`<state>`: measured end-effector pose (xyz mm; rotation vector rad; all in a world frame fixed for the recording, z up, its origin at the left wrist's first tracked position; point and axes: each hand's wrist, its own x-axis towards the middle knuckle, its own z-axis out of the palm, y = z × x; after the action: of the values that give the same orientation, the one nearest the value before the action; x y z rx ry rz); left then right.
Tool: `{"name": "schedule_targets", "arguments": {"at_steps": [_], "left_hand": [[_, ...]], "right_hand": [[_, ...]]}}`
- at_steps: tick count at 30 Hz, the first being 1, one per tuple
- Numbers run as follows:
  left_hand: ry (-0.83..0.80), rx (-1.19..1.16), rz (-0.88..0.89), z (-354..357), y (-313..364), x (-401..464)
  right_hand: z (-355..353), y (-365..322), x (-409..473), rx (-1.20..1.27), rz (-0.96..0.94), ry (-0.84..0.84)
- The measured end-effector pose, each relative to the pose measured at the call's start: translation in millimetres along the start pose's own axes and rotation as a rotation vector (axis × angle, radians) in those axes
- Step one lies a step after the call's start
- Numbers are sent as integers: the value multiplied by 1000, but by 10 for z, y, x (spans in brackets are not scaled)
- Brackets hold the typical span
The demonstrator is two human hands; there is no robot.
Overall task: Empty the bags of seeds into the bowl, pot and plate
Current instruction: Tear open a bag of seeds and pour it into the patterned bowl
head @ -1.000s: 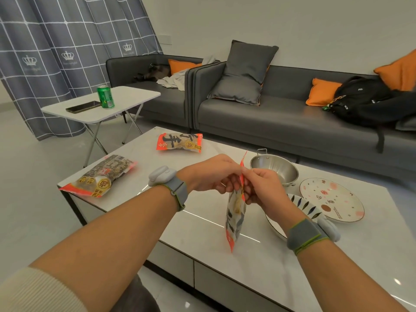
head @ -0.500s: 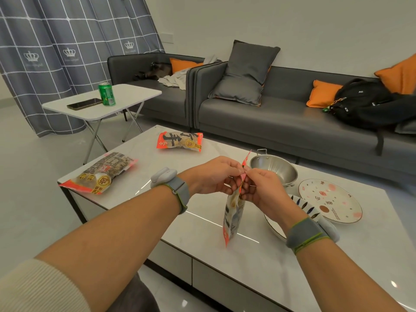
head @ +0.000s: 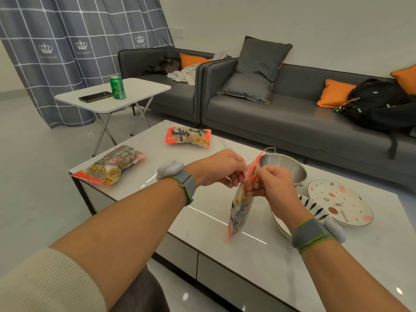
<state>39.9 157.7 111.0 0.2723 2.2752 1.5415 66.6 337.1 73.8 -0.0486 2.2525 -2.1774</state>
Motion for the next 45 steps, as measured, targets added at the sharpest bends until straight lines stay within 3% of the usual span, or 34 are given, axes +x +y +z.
{"name": "schedule_targets", "arguments": {"at_steps": [5, 9, 16, 20, 24, 27, 31, 37, 42, 45], "left_hand": [[172, 142, -33, -52, 59, -9], [114, 238, -66, 57, 215, -13], [161, 357, 0, 82, 112, 47], [164, 351, 21, 20, 87, 17], [146, 358, 26, -6, 107, -60], [179, 340, 14, -68, 110, -96], [372, 272, -1, -262, 50, -88], [192, 259, 73, -99, 75, -110], [448, 318, 132, -65, 32, -142], [446, 292, 165, 50, 68, -187]], "right_hand": [[-53, -72, -1, -116, 24, -8], [1, -113, 0, -228, -19, 28], [-38, -95, -49, -493, -254, 40], [-150, -142, -104, -610, -363, -75], [-154, -175, -147, -876, -470, -163], [-204, -266, -194, -929, -430, -191], [-299, -437, -319, -909, -317, -268], [-254, -384, -444, -1082, -178, -434], [-263, -407, -526, -1120, -125, -451], [-177, -361, -606, -1211, -169, -423]]}}
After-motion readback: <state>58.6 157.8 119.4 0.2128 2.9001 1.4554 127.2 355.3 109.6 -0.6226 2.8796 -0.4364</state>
